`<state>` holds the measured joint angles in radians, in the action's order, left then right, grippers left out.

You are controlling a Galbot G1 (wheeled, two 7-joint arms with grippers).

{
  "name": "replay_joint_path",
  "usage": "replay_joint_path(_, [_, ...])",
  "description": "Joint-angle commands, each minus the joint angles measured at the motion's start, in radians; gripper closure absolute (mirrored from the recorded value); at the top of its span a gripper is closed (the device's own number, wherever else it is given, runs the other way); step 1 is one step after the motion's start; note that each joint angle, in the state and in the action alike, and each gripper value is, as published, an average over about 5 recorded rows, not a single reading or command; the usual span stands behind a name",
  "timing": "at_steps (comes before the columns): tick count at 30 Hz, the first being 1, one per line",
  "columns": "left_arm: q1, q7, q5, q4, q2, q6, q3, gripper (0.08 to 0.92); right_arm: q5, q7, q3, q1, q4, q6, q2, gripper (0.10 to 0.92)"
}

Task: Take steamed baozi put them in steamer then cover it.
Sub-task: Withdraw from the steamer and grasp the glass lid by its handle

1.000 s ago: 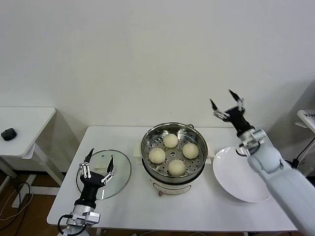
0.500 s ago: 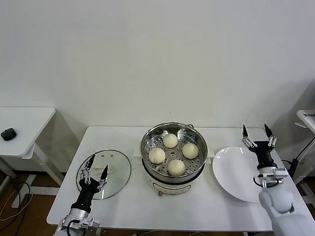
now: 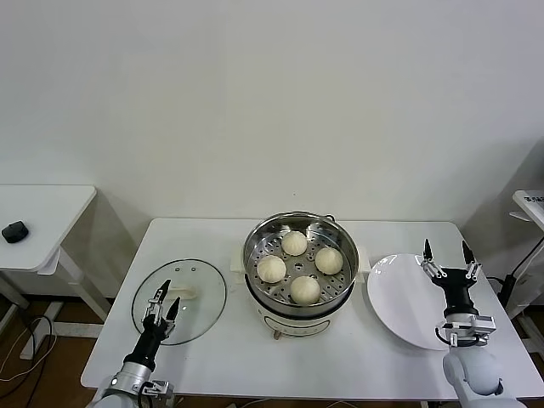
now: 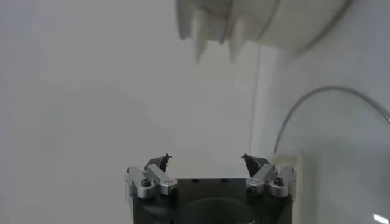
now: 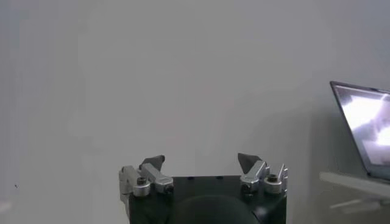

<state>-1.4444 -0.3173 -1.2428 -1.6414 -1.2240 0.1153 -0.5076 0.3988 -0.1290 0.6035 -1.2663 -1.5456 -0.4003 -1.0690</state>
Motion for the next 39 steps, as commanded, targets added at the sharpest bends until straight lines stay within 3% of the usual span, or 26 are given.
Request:
replay_joint_path(1, [0.061, -0.016, -0.109, 0.119, -0.006, -0.033, 0.006, 0.177, -0.017, -0.003, 0.022, -0.028, 0.000, -0.001, -0.030, 0.203])
replay_joint_path(39, [0.202, -0.039, -0.093, 0.211, -0.042, -0.086, 0.062, 0.177, -0.057, 0.009, 0.013, -0.025, 0.020, -0.003, -0.050, 0.203])
